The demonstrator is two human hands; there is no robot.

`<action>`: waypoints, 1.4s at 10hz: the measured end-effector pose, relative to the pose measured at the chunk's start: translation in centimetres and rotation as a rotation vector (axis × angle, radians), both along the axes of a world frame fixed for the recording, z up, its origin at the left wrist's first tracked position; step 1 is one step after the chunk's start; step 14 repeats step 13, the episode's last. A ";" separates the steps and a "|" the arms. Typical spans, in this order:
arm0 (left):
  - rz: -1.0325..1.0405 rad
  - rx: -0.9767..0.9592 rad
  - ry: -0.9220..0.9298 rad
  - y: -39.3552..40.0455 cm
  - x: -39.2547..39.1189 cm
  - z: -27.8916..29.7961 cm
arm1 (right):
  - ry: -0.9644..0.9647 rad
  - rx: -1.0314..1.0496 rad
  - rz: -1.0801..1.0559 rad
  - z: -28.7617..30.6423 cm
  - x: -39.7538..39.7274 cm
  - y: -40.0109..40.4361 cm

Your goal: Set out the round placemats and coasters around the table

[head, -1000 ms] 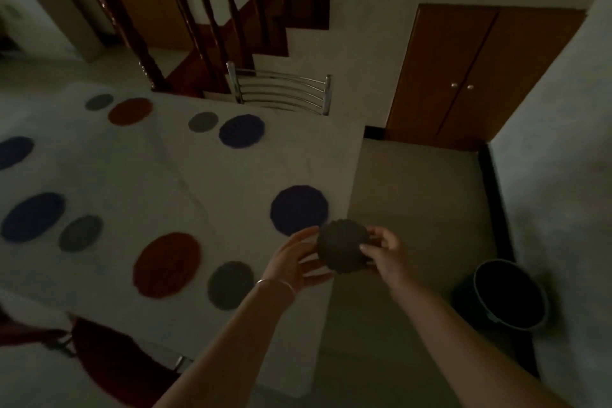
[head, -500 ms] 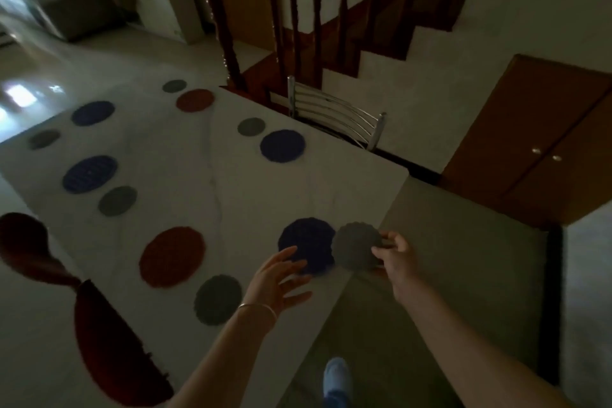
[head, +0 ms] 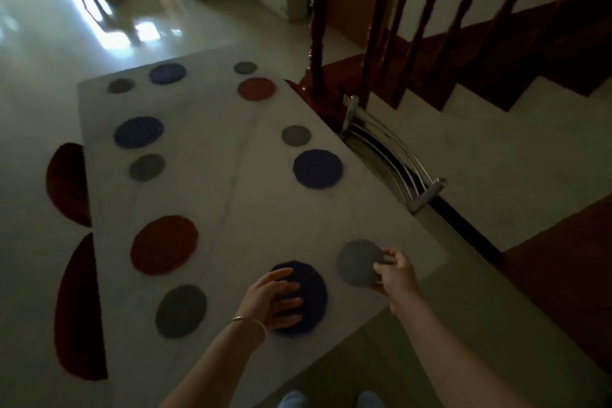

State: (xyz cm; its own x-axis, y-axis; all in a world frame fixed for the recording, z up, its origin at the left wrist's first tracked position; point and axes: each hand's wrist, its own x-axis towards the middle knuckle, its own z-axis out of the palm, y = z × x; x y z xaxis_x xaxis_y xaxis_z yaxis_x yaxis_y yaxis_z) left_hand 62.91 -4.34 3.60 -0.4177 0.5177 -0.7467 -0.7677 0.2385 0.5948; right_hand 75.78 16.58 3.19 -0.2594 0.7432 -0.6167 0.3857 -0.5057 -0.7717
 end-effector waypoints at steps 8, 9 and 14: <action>0.596 -0.065 -0.003 2.2 6.2 -1.9 | -0.264 0.437 0.785 -3.7 -2.9 6.6; 0.614 -0.063 -0.013 2.4 6.2 -1.9 | -0.350 0.656 0.934 -3.3 -2.1 6.3; 0.645 -0.054 0.005 3.3 5.9 0.0 | -0.372 0.822 1.260 -1.9 -1.2 3.8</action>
